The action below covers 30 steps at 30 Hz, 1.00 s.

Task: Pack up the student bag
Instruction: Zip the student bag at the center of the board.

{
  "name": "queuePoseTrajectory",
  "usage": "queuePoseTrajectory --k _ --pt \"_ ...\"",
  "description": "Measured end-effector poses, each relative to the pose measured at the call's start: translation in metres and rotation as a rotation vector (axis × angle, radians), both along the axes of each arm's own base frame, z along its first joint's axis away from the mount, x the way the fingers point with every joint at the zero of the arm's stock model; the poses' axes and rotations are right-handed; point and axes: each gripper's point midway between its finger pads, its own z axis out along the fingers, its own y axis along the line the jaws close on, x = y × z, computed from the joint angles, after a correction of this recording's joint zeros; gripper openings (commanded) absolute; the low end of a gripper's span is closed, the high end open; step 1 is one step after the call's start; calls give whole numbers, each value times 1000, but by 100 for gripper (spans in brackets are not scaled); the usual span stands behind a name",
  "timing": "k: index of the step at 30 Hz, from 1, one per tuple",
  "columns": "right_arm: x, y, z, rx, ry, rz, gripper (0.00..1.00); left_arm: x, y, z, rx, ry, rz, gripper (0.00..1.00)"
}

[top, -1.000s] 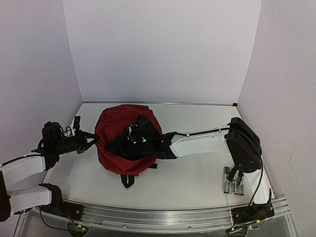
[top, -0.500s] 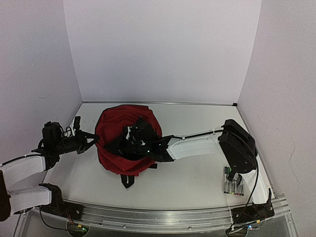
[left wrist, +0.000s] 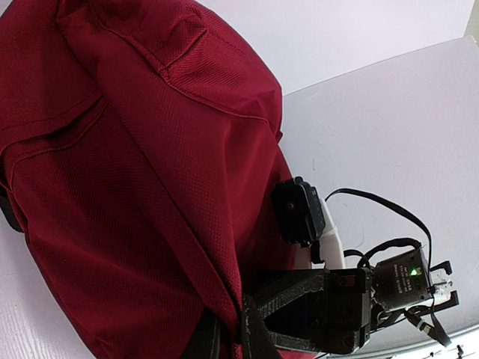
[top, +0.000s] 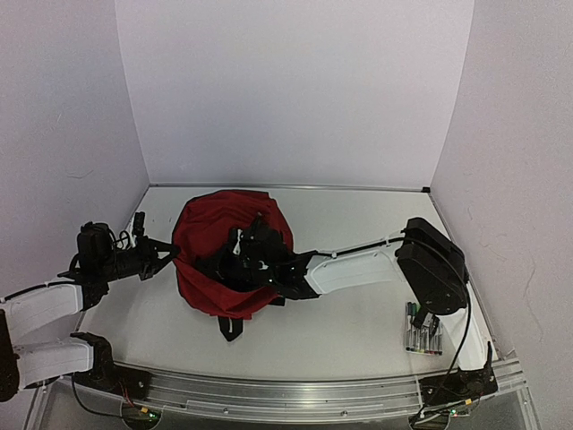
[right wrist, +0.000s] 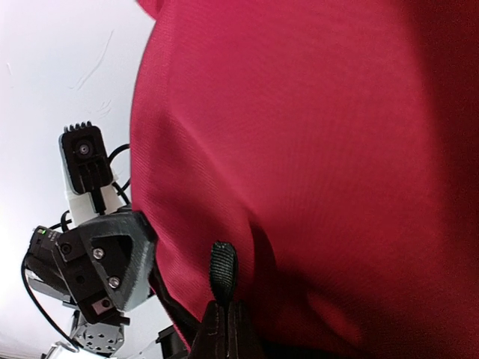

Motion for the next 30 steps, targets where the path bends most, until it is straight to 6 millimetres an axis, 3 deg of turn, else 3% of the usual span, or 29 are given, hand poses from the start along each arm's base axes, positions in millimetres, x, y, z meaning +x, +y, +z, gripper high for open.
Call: queuePoseTrajectory --k 3,11,17,20,30 --pt "1 -15 2 -23 -26 -36 0 2 3 -6 8 30 28 0" --pt "5 -45 32 -36 -125 -114 0 9 9 -12 8 73 92 0" --pt "0 -65 11 -144 -164 -154 0 16 13 -22 28 122 128 0" --pt "-6 -74 10 -206 -206 -174 0 21 15 -28 41 150 148 0" --pt "-23 -99 54 -299 -372 -271 0 54 41 -39 77 217 286 0"
